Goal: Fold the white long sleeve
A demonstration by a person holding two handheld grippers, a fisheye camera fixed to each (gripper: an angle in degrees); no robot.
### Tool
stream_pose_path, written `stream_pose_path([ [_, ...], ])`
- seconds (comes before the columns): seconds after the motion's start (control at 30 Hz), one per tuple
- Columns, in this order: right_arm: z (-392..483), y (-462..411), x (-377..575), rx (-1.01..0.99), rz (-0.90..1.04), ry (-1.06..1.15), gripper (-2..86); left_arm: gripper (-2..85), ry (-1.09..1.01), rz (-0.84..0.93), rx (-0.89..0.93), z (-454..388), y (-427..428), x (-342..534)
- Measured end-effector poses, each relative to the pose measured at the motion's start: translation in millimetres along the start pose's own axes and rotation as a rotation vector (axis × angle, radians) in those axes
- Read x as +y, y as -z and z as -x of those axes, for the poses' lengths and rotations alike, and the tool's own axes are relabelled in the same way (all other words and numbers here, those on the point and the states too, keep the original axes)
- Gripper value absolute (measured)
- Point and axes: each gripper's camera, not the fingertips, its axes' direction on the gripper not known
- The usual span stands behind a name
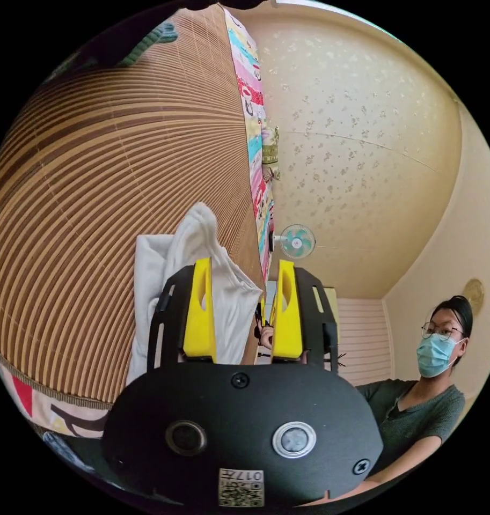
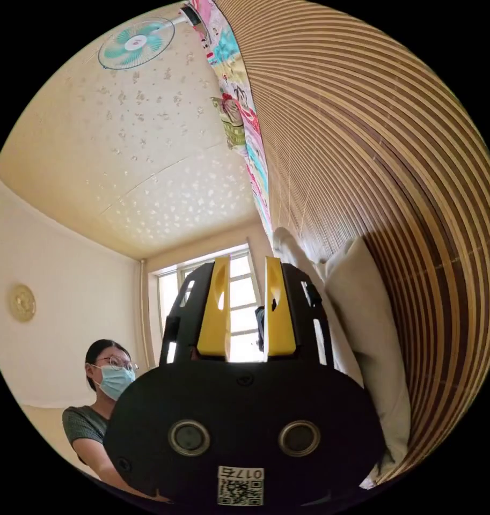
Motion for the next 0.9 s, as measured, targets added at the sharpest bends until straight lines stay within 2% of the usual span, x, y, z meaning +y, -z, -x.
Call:
stream_pose_path([
  [0.07, 11, -7, 9, 0.06, -0.001, 0.048, 5.5, 17.0, -0.078, -0.025, -0.146, -15, 17, 17],
  [0.17, 23, -37, 32, 0.256, 0.197, 0.096, 7.4, 17.1, -0.118, -0.021, -0.438, -22, 31, 61],
  [0.2, 23, -53, 45, 0.322, 0.294, 0.123, 7.9, 17.1, -0.116, 0.009, -0.469, -17, 30, 69],
  [0.3, 8, -97, 80, 0.469, 0.525, 0.134, 9.8, 16.8, -0.057, 0.2, -0.497, 21, 9, 110],
  [0.43, -9, -164, 117, 0.595, 0.737, 0.165, 14.6, 11.5, -0.022, 0.301, -0.344, 47, -14, 146],
  [0.47, -8, -189, 125, 0.619, 0.797, 0.197, 17.4, 7.9, -0.028, 0.314, -0.363, 40, -18, 150],
  [0.53, -6, -231, 133, 0.68, 0.895, 0.235, 21.4, 5.7, -0.071, 0.337, -0.43, 14, -28, 153],
  [0.6, -3, -289, 143, 0.8, 1.07, 0.276, 24.5, 5.3, -0.134, 0.363, -0.517, -25, -45, 158],
  [0.67, 2, -326, 149, 0.853, 1.176, 0.319, 25.7, 5.3, -0.308, 0.388, -0.602, -87, -78, 173],
  [0.73, 2, -359, 158, 0.937, 1.315, 0.335, 25.0, 5.5, -0.439, 0.395, -0.664, -128, -109, 192],
  [0.8, -9, -385, 170, 1.243, 1.538, 0.384, 17.7, 5.6, -0.528, 0.394, -0.755, -155, -141, 212],
  [0.87, -6, -382, 172, 1.456, 1.602, 0.534, 9.6, 6.3, -0.636, 0.395, -0.84, -175, -171, 240],
  [0.9, 8, -369, 161, 1.417, 1.583, 0.571, 8.5, 6.5, -0.648, 0.388, -0.839, -179, -174, 246],
])
